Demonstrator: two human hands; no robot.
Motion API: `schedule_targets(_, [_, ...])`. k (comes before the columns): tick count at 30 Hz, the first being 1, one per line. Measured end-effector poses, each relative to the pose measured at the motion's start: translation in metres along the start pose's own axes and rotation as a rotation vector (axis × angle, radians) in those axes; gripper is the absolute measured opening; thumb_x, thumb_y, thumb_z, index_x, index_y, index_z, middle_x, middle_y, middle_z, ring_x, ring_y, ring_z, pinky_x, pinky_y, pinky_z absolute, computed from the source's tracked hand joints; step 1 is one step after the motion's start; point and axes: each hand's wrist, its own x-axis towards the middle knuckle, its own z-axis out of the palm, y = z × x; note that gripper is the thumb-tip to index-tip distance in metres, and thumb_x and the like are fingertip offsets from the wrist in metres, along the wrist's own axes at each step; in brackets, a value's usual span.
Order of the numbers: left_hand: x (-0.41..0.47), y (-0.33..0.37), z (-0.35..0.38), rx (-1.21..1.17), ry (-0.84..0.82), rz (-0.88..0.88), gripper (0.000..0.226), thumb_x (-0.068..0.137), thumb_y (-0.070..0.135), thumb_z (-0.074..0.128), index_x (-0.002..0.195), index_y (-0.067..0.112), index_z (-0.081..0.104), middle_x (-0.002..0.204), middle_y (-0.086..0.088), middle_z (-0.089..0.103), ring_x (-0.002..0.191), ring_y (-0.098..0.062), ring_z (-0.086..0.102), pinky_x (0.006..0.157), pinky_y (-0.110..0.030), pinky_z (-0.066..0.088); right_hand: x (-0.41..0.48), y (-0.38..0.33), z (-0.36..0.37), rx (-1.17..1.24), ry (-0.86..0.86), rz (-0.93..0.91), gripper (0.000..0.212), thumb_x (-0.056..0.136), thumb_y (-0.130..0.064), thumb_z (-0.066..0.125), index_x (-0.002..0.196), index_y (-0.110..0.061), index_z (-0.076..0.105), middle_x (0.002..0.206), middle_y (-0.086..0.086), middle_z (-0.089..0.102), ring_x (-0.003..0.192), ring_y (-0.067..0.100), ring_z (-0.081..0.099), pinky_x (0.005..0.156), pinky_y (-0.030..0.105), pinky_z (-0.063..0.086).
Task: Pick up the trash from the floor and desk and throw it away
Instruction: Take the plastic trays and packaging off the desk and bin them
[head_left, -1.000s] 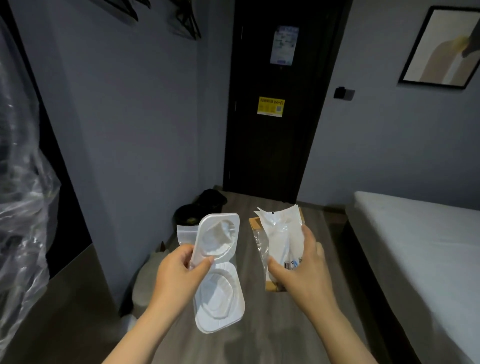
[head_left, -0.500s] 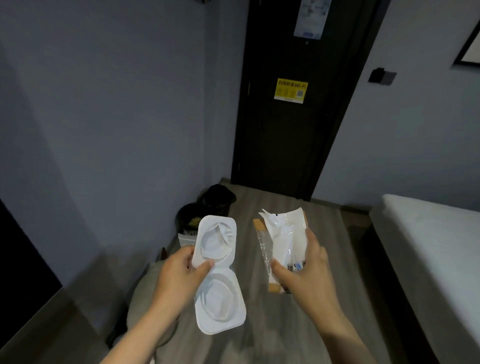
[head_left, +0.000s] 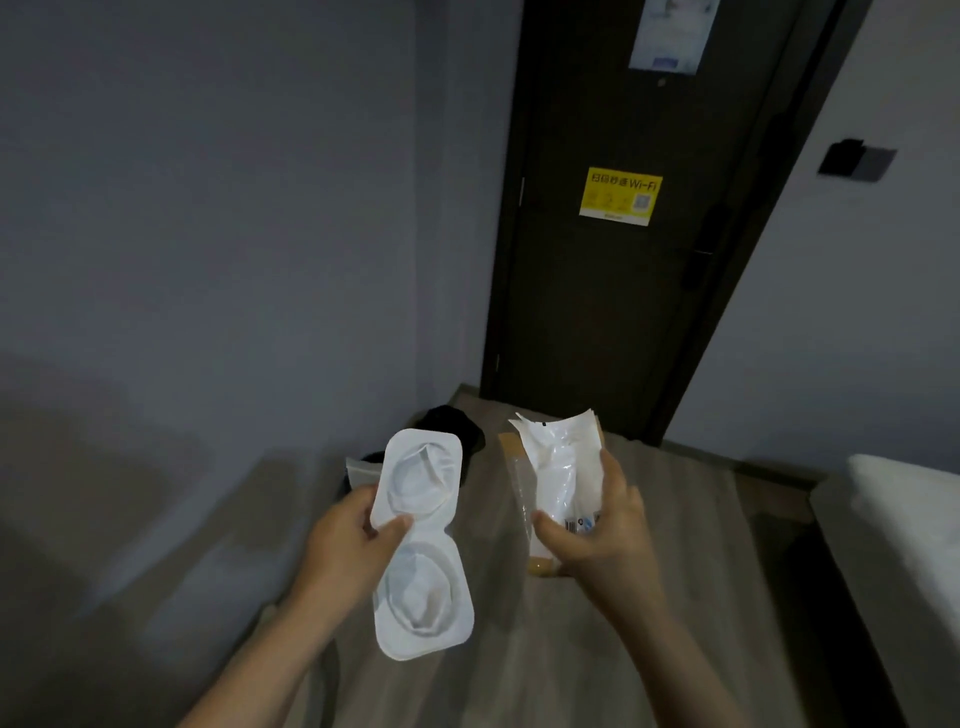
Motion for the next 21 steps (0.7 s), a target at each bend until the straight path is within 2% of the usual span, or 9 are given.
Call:
schedule_targets(2, [0.026, -0.001, 0.007, 0.014, 0.016, -0.009, 0.01, 0.087, 0.022, 0.064, 0.095, 0.028, 0.062, 0.086, 0.008, 0.068, 0.076, -0.008, 0.063, 0.063, -0.022, 0.047, 0.029, 0.004, 0.008, -0.028, -0.025, 0.011, 0.108, 0.062, -0.049, 0.08, 0.146, -0.039, 0.013, 0.12, -0.008, 0.035, 0.111, 0.022, 0.051, 0.069, 0.044, 0.06])
schedule_targets(4, [0.053, -0.005, 0.013, 0.018, 0.032, -0.029, 0.014, 0.087, 0.021, 0.063, 0.101, 0.024, 0.063, 0.088, 0.007, 0.068, 0.079, -0.01, 0.064, 0.069, -0.028, 0.05, 0.058, 0.01, 0.019, -0.047, -0.039, 0.014, 0.108, 0.062, -0.049, 0.08, 0.146, -0.04, 0.012, 0.125, -0.006, 0.036, 0.112, 0.023, 0.052, 0.069, 0.044, 0.061])
schedule_targets(8, [0.112, -0.021, 0.024, 0.022, 0.029, -0.087, 0.016, 0.087, 0.023, 0.064, 0.104, 0.022, 0.064, 0.088, 0.005, 0.069, 0.078, -0.014, 0.065, 0.072, -0.035, 0.054, 0.114, 0.019, 0.047, -0.072, -0.072, 0.03, 0.109, 0.057, -0.06, 0.072, 0.145, -0.041, 0.011, 0.112, -0.014, 0.03, 0.111, 0.02, 0.05, 0.072, 0.042, 0.06])
schedule_targets(11, [0.165, -0.037, 0.03, 0.044, 0.022, -0.095, 0.019, 0.089, 0.026, 0.062, 0.108, 0.026, 0.062, 0.092, 0.006, 0.069, 0.081, -0.014, 0.065, 0.076, -0.039, 0.056, 0.161, 0.023, 0.074, -0.093, -0.083, 0.045, 0.109, 0.055, -0.063, 0.068, 0.145, -0.042, 0.011, 0.113, -0.013, 0.031, 0.107, 0.019, 0.052, 0.067, 0.038, 0.06])
schedule_targets(13, [0.205, -0.048, 0.031, 0.053, 0.035, -0.11, 0.019, 0.088, 0.026, 0.062, 0.107, 0.029, 0.061, 0.093, 0.008, 0.068, 0.081, -0.012, 0.065, 0.076, -0.038, 0.056, 0.194, 0.023, 0.095, -0.127, -0.099, 0.06, 0.108, 0.057, -0.064, 0.069, 0.145, -0.042, 0.009, 0.124, -0.008, 0.036, 0.106, 0.018, 0.053, 0.065, 0.035, 0.061])
schedule_targets(16, [0.261, -0.067, 0.028, 0.067, 0.04, -0.173, 0.015, 0.087, 0.023, 0.063, 0.101, 0.029, 0.061, 0.087, 0.009, 0.067, 0.076, -0.011, 0.063, 0.07, -0.036, 0.055, 0.238, 0.021, 0.128, -0.153, -0.153, 0.116, 0.108, 0.061, -0.06, 0.073, 0.144, -0.044, 0.006, 0.137, -0.004, 0.03, 0.107, 0.019, 0.055, 0.068, 0.037, 0.061])
schedule_targets(19, [0.309, -0.087, 0.023, 0.117, 0.008, -0.211, 0.012, 0.085, 0.022, 0.064, 0.096, 0.024, 0.06, 0.084, 0.006, 0.066, 0.072, -0.008, 0.06, 0.063, -0.03, 0.05, 0.274, 0.018, 0.157, -0.152, -0.183, 0.151, 0.108, 0.064, -0.053, 0.077, 0.145, -0.043, 0.006, 0.138, -0.004, 0.028, 0.104, 0.013, 0.046, 0.07, 0.037, 0.061])
schedule_targets(21, [0.338, -0.1, 0.02, 0.16, -0.027, -0.229, 0.016, 0.084, 0.023, 0.065, 0.099, 0.022, 0.06, 0.086, 0.005, 0.066, 0.074, -0.012, 0.061, 0.064, -0.028, 0.047, 0.295, 0.02, 0.175, -0.177, -0.202, 0.158, 0.107, 0.065, -0.052, 0.077, 0.146, -0.039, 0.008, 0.135, -0.003, 0.03, 0.102, 0.012, 0.044, 0.072, 0.036, 0.06])
